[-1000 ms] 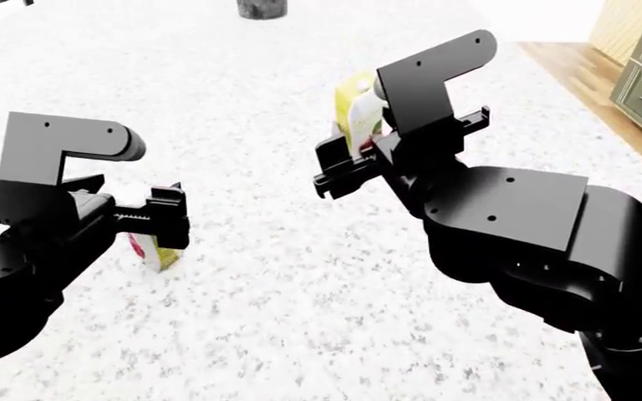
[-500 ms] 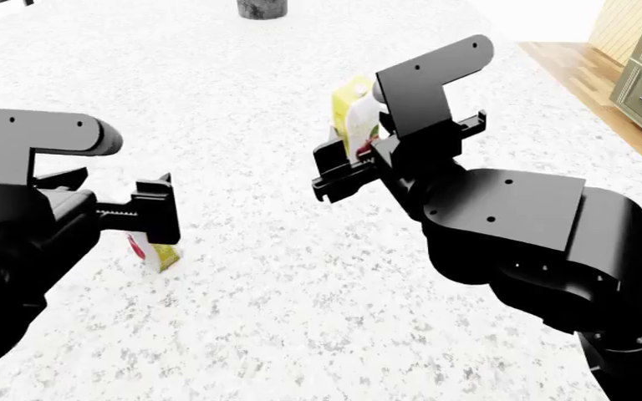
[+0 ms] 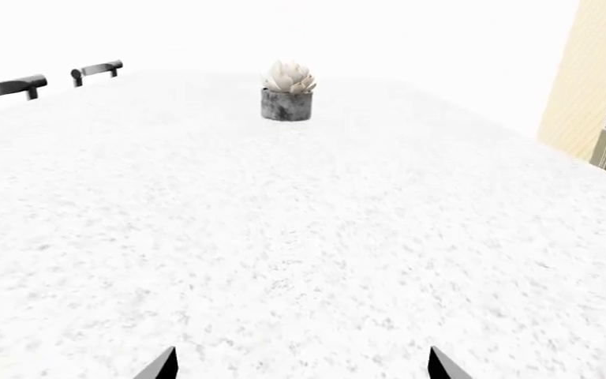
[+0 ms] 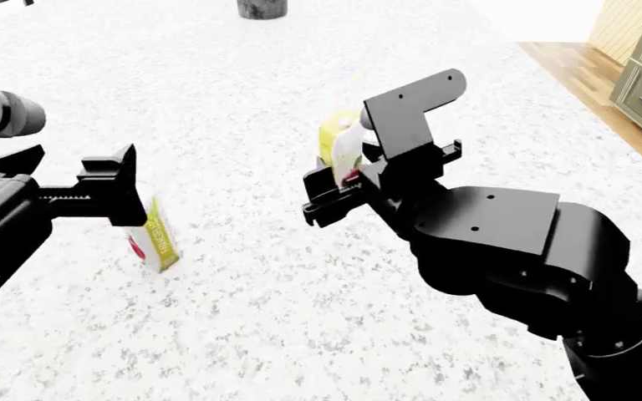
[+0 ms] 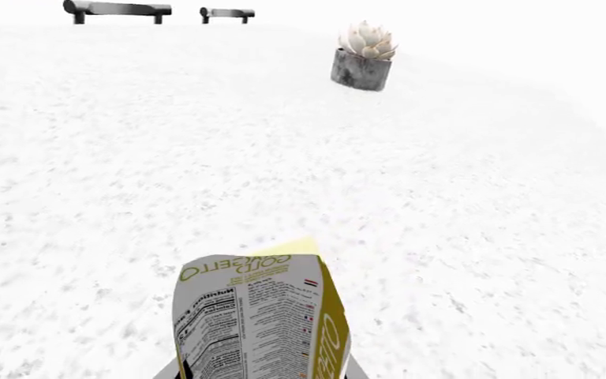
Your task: Move the drinks to the dining counter.
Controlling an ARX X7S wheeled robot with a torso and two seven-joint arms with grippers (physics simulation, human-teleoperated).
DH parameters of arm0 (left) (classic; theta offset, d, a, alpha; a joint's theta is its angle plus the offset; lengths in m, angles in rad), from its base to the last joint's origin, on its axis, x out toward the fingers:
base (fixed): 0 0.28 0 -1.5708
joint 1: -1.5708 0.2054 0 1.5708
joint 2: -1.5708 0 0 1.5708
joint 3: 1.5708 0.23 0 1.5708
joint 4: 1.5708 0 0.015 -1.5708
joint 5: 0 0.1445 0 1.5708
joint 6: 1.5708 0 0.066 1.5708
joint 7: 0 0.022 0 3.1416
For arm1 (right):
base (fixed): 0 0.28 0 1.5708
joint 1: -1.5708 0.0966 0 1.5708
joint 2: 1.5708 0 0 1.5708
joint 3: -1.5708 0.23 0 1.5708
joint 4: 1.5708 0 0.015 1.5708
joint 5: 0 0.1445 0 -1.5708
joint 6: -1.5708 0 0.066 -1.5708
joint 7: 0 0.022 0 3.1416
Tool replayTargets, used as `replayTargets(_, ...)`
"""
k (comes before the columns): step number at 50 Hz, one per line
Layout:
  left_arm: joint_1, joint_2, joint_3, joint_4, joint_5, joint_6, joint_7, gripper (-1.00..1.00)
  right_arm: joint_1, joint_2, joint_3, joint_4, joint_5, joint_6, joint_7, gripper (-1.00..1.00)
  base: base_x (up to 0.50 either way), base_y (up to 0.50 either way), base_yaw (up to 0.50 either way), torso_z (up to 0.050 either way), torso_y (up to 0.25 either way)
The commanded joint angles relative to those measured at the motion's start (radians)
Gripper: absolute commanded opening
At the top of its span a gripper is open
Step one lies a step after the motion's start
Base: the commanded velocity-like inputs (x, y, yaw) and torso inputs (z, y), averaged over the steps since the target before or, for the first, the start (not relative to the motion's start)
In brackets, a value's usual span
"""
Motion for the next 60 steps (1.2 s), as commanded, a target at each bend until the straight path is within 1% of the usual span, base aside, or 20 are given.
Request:
replayTargets(1,0.031,-0.019,-0.038,0.019,-0.009,0.021,0.006,1.0,-0.051,-0.003,0.037,0.0,0.004,-0.051,-0.057,-1.0,0.0,0.0,0.0,0.0,0.0)
replayTargets(7,0.035,-0.021,-0.037,0.017,-0.008,0.023,0.008,1.0,-0.08,0.002,0.035,-0.014,-0.014,-0.078,-0.054,-1.0,0.0,0.0,0.0,0.0,0.0)
replayTargets(18,0.031,-0.02,-0.027,0.017,-0.005,0.024,0.007,1.0,-0.094,0.002,0.01,-0.002,0.003,-0.052,-0.074,-1.0,0.0,0.0,0.0,0.0,0.001)
replayTargets(20,0.03,-0.021,-0.027,0.017,-0.006,0.025,0.006,1.0,-0.087,0.004,-0.006,0.003,0.018,-0.023,-0.084,-1.0,0.0,0.0,0.0,0.0,0.0)
replayTargets(35,0.01,-0.012,-0.002,0.007,0.006,0.023,0.015,1.0,-0.083,0.01,-0.018,-0.004,0.028,-0.005,-0.088,-1.0,0.0,0.0,0.0,0.0,0.0)
replayTargets(45,0.02,-0.017,-0.006,0.01,0.004,0.029,0.013,1.0,-0.081,0.015,-0.026,-0.013,0.023,-0.001,-0.087,-1.0,0.0,0.0,0.0,0.0,0.0)
replayTargets(46,0.022,-0.018,-0.007,0.012,0.003,0.029,0.013,1.0,-0.081,0.016,-0.028,-0.017,0.024,0.001,-0.09,1.0,0.0,0.0,0.0,0.0,0.0)
replayTargets(60,0.033,-0.019,-0.006,0.014,0.011,0.035,0.019,1.0,-0.072,0.02,-0.012,-0.023,0.034,-0.002,-0.069,1.0,0.0,0.0,0.0,0.0,0.0)
